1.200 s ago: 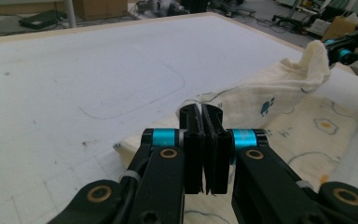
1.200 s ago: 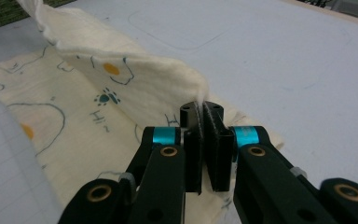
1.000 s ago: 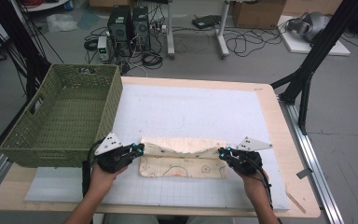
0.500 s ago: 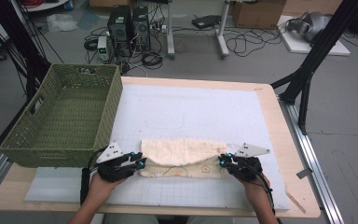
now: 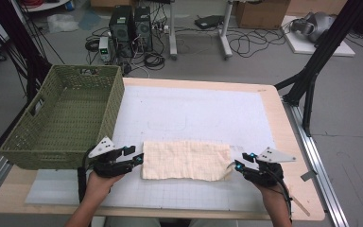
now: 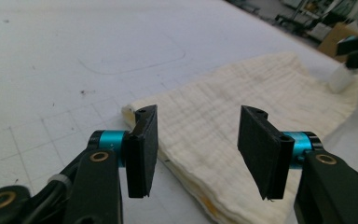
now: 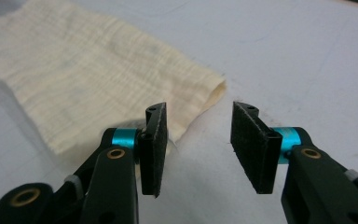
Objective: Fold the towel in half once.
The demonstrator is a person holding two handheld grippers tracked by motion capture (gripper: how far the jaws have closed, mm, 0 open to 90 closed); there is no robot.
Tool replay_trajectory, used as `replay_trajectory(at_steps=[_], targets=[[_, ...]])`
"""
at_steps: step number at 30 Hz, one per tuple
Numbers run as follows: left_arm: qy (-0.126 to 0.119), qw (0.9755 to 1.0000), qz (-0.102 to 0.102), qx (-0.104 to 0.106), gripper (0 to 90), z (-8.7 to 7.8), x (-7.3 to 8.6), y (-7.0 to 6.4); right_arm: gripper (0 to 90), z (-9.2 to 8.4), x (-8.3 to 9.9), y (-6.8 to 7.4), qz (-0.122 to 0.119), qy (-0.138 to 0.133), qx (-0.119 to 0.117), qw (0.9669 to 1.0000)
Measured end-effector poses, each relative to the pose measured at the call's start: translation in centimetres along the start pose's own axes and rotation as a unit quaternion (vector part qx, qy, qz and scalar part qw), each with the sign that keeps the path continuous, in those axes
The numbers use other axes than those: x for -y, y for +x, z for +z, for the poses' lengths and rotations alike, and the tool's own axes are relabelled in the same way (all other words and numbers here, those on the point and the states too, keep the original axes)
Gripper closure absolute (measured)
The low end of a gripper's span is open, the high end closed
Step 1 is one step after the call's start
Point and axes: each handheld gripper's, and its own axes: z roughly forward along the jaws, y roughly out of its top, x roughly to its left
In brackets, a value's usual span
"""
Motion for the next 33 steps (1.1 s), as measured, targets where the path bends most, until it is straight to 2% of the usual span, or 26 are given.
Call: replay_trajectory(at_steps=[5, 6, 7, 9, 10, 12, 14, 15, 17, 19, 21, 23, 25, 26, 27, 28, 30, 33], targets=[[0.027, 0.9993, -0.004, -0.025, 51.5, 2.2, -1.0, 0.6, 54.6, -0.2, -0.3, -0.4, 0.017, -0.022, -0.001, 0.9996], [0.033, 0.9992, 0.002, -0.024, 52.7, 2.6, -1.2, 0.7, 56.7, 0.0, -0.5, -0.2, 0.021, -0.022, -0.01, 0.9995], [0.043, 0.9987, 0.016, -0.025, 58.2, 3.0, -1.4, 0.6, 60.4, 0.4, -0.5, 0.0, 0.015, -0.02, -0.018, 0.9995], [0.059, 0.9976, 0.032, -0.017, 69.4, 3.8, -1.4, 0.2, 71.1, 1.3, -0.4, 0.8, 0.003, -0.001, -0.05, 0.9987], [0.071, 0.9965, 0.042, -0.013, 73.5, 4.1, -1.3, -0.1, 74.5, 1.9, -0.3, 1.2, -0.01, 0.012, -0.064, 0.9978], [0.092, 0.9936, 0.061, -0.02, 75.8, 4.8, -1.1, -0.3, 75.3, 3.1, -0.1, 2.0, -0.026, 0.041, -0.085, 0.9952], [0.117, 0.9894, 0.075, -0.044, 76.2, 5.3, -0.8, -0.4, 74.5, 4.1, 0.1, 2.4, -0.036, 0.067, -0.088, 0.9932], [0.12, 0.9881, 0.079, -0.054, 76.1, 5.4, -0.7, -0.4, 73.3, 4.5, 0.2, 2.5, -0.042, 0.08, -0.088, 0.9921], [0.12, 0.986, 0.089, -0.074, 76.7, 5.5, -0.8, -0.6, 70.1, 4.6, 0.1, 2.5, -0.04, 0.079, -0.088, 0.9922], [0.125, 0.9832, 0.097, -0.092, 76.0, 5.5, -1.1, -0.7, 65.8, 4.3, -0.5, 2.2, -0.034, 0.057, -0.083, 0.9943], [0.121, 0.9829, 0.092, -0.104, 71.7, 5.5, -1.3, -0.6, 58.9, 4.2, -1.3, 1.4, -0.022, 0.032, -0.064, 0.9972], [0.106, 0.9839, 0.088, -0.114, 67.4, 5.5, -1.7, -0.3, 53.6, 4.6, -2.0, 0.5, -0.006, 0.019, -0.039, 0.999], [0.085, 0.9868, 0.078, -0.113, 62.9, 5.6, -2.3, 0.2, 47.0, 5.5, -2.7, -0.3, 0.004, 0.023, -0.008, 0.9997], [0.083, 0.9866, 0.078, -0.117, 60.7, 5.8, -2.5, 0.4, 44.6, 6.1, -3.0, -0.8, 0.007, 0.025, 0.005, 0.9996], [0.079, 0.9872, 0.067, -0.121, 58.1, 6.1, -2.6, 0.6, 41.9, 6.7, -3.2, -1.2, 0.011, 0.027, 0.017, 0.9994], [0.084, 0.9875, 0.064, -0.117, 55.9, 6.4, -2.7, 1.0, 41.8, 7.3, -3.4, -1.6, 0.017, 0.03, 0.024, 0.9991], [0.087, 0.9889, 0.045, -0.112, 52.8, 6.9, -2.5, 1.5, 42.2, 8.6, -3.5, -2.2, 0.032, 0.044, 0.014, 0.9984], [0.11, 0.9886, 0.035, -0.097, 52.3, 7.5, -2.0, 1.9, 48.7, 10.1, -3.2, -2.4, 0.022, 0.083, 0.0, 0.9963]])
